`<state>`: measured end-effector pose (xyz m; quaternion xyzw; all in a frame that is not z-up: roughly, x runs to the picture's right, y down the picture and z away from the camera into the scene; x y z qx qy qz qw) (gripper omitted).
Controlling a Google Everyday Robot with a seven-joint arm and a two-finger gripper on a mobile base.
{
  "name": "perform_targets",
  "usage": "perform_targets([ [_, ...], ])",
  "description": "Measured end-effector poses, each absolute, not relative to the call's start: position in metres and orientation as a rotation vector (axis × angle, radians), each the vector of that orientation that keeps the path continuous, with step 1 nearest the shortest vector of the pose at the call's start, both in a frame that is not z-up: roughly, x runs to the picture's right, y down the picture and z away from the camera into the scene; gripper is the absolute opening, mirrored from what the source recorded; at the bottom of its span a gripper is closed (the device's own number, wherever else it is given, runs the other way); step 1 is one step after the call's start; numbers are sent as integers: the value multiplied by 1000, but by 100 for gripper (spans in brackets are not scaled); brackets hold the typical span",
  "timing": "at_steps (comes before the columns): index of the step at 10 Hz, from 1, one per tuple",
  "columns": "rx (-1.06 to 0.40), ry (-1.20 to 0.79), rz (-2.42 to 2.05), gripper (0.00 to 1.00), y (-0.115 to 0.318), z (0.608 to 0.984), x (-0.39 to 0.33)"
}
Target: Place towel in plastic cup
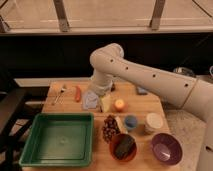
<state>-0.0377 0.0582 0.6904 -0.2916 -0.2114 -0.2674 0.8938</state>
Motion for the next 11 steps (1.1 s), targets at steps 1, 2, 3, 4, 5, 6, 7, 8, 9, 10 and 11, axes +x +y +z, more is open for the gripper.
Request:
perform_targets([
  [1,-591,-432,-550,80,54,694,-42],
  [2,-584,-432,-549,80,49,700,-46],
  [3,-575,-438,-546,80,38,715,-55],
  [4,-575,-438,-553,80,30,731,-61],
  [5,-575,-440,-563,80,28,747,-70],
  [6,-575,-438,-570,80,26,759,-73],
  [7,-579,-431,-570,80,24,776,-73],
  [8,-584,-425,-568,80,25,785,-72],
  [9,-586,-420,-563,80,25,798,-71],
  [10,-584,-419,-563,80,25,805,-73],
  [11,-585,-419,-563,80,27,812,-75],
])
